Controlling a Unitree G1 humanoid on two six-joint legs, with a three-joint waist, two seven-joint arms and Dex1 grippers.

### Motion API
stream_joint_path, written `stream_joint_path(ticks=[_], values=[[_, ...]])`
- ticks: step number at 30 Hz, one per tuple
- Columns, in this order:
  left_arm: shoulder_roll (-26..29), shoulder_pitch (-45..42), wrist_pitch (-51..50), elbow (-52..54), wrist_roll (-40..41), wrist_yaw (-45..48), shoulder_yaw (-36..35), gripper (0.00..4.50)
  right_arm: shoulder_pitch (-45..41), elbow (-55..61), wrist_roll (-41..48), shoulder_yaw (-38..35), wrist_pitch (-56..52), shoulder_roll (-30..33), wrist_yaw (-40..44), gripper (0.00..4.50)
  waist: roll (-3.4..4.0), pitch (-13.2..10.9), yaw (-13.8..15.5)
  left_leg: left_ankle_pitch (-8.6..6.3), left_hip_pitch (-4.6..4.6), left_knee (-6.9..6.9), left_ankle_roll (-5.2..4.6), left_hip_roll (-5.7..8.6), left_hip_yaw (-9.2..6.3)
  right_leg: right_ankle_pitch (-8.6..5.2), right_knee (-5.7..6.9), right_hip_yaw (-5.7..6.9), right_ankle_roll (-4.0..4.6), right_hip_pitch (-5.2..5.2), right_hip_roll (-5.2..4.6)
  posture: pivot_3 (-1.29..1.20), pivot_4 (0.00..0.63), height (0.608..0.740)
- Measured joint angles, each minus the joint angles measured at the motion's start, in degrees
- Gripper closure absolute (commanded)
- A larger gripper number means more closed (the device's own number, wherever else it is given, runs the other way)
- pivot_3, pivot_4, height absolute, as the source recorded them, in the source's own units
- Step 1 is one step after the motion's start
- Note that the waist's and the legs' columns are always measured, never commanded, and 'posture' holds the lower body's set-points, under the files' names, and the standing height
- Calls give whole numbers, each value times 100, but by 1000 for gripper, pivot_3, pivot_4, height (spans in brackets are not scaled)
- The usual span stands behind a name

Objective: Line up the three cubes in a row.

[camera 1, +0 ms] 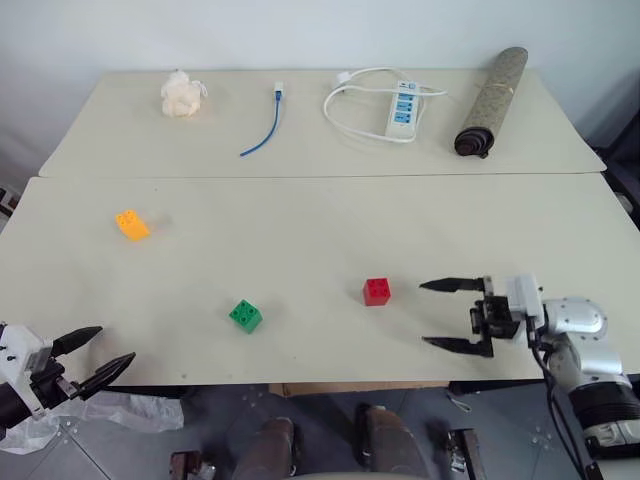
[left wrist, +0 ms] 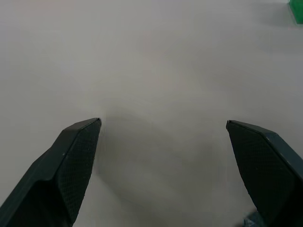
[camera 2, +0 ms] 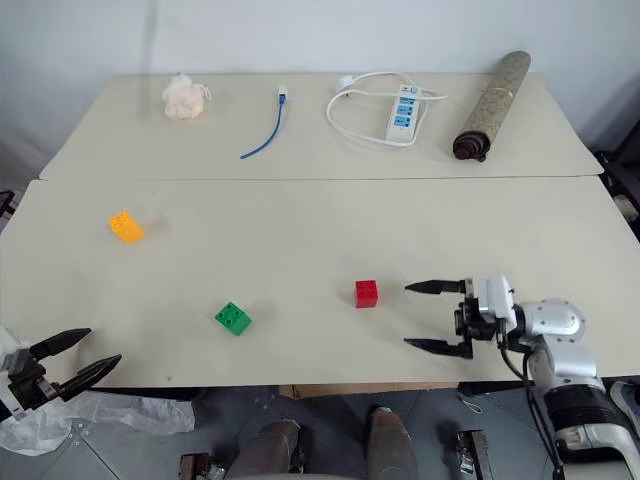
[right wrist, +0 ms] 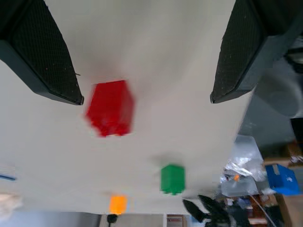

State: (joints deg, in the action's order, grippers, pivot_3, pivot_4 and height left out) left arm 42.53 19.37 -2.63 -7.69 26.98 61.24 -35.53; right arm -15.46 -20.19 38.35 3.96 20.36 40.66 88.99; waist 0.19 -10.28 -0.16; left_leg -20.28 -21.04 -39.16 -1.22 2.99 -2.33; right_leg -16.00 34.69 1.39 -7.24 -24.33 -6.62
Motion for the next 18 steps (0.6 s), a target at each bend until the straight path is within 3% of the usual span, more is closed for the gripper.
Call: stream_joint_path(ticks=[6,10,14,18], values=[[-429,125,-195,1466,256,-57,506,0,-99,-26,120,20,461,-2,11,11,1,-1,19,-7,71,10,11,-18,-22,3,-20,-30,16,77,6,0,150,740],[-698,-249,-477,2359,281,-488,1195,0,-140,-63,119,23,469,38,12,11,2,-1,19,-8,74,10,11,-17,-21,3,-19,-32,16,79,8,0,150,740],[-1012,-602,-563,2590,36,-890,1898,0,-104,-26,113,83,490,152,12,11,4,0,5,-10,75,10,14,-19,-17,3,-18,-31,16,76,15,0,150,740],[-1265,-864,-346,2163,-663,-1366,2455,0,79,266,99,365,713,403,18,11,6,0,5,-10,79,10,17,-23,-10,3,-18,-27,16,76,23,0,150,740]])
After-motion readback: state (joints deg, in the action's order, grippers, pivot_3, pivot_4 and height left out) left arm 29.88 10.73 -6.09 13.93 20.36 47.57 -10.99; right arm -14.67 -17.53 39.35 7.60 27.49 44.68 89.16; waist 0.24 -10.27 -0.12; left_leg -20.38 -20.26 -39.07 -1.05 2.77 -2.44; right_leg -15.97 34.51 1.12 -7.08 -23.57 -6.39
